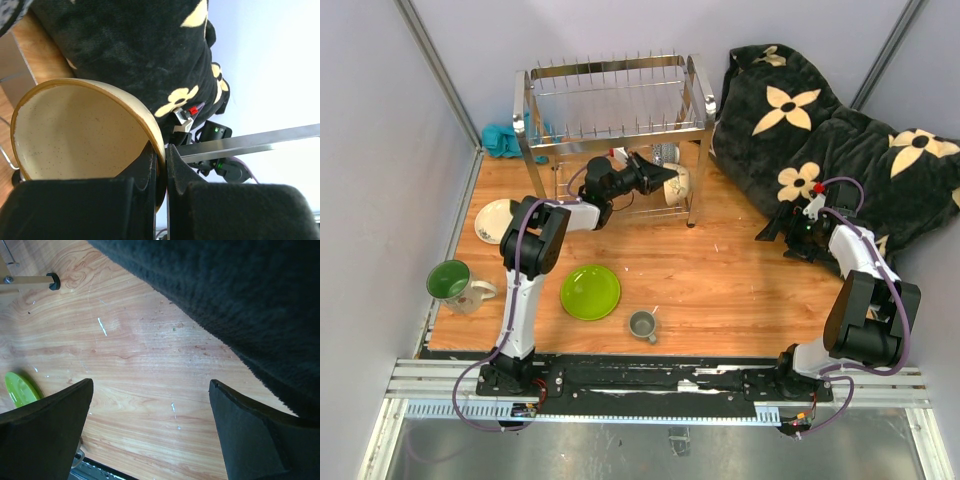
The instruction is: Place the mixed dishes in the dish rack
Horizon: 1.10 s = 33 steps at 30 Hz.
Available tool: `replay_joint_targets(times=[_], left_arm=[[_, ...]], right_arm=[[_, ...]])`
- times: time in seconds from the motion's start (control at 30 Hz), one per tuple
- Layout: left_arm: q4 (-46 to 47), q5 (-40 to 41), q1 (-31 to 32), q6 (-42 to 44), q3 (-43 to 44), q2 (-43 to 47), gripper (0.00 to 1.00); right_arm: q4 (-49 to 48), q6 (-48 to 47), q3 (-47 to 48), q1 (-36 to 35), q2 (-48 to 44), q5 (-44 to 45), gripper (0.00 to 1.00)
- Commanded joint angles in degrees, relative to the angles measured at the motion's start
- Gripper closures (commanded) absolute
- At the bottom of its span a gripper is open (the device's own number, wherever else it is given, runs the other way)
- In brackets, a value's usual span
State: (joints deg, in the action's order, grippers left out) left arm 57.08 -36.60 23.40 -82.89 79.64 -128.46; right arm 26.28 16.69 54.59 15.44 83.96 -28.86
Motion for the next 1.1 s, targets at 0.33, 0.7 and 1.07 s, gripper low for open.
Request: replay_joint_targets(times=[0.33, 0.7, 1.07], left_arm=[[1.15, 1.79, 0.09, 1.43, 1.91, -0.35, 0.99], [0.83, 2.52, -0.17, 1.15, 2.05, -2.84, 0.99], [-1.87, 3.48, -1.04, 2.82, 1.51, -2.62, 0.99]], right_arm=[[1.86, 1.8, 0.78, 1.7, 0.81, 3.77, 0.0], [2.76, 0.88, 1.89, 1.73, 0.85, 4.24, 0.0], [2.98, 0.81, 2.6, 1.7, 1.69, 4.16, 0.0]])
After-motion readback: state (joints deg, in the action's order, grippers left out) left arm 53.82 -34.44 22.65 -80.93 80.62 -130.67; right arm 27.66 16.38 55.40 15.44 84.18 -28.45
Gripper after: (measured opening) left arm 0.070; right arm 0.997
